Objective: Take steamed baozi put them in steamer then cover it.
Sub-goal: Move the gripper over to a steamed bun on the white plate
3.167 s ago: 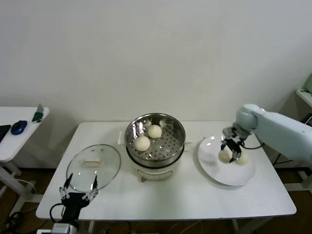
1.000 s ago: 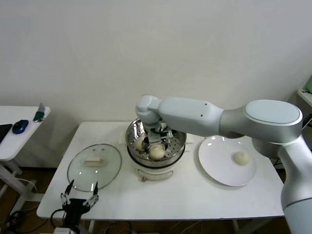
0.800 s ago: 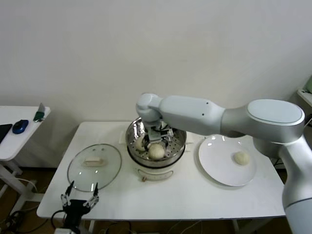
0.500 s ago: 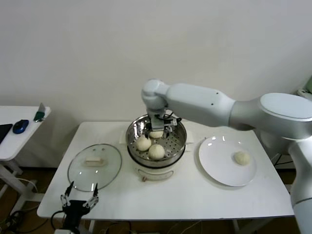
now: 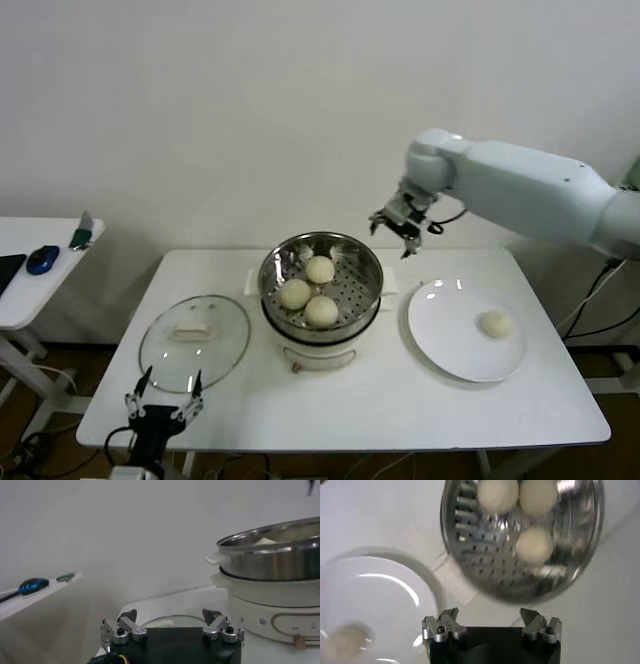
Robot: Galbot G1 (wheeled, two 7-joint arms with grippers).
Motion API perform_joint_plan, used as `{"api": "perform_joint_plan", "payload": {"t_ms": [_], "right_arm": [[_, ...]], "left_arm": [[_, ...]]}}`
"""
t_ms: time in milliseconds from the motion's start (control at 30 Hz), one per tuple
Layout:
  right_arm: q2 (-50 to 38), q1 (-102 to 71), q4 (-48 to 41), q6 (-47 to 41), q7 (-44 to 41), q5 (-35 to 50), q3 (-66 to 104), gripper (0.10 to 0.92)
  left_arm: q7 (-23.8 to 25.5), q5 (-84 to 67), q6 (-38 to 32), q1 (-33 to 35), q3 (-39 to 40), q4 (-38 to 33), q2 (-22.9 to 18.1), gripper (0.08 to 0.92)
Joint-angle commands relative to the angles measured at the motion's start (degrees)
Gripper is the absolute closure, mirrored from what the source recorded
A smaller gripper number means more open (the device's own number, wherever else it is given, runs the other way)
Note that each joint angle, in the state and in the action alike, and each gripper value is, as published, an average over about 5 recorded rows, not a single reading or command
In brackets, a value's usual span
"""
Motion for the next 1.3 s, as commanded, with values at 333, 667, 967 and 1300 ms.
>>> {"api": "perform_joint_plan", "payload": {"t_ms": [333,667,967,1300], "right_arm": [[-17.5,-28.0,-13.0,-6.6,-3.1,-5.6,19.7,0.203],[-9.1,-33.8,-27.9,1.9,-5.6,-17.1,31.1,0.203],[-5.8,-35.6,-33.0,3.1,-5.6,-19.9,35.3,0.203],[-2.9,-35.8,-36.2,3.6,-5.9,-23.2,37.6,0.203]], "left_arm": [[0.1,0.2,0.4,0.2,-0.3,-0.7,-0.2,0.177],[0.0,0.8,0.9,0.3,-0.3,-1.0,-0.9,0.177],[0.0,0.9,1.0,-0.4,-0.2,-0.5,-1.1,0.177],[-0.1,1.0,1.1,-0.9,-0.3,0.0,-1.0,0.177]]}}
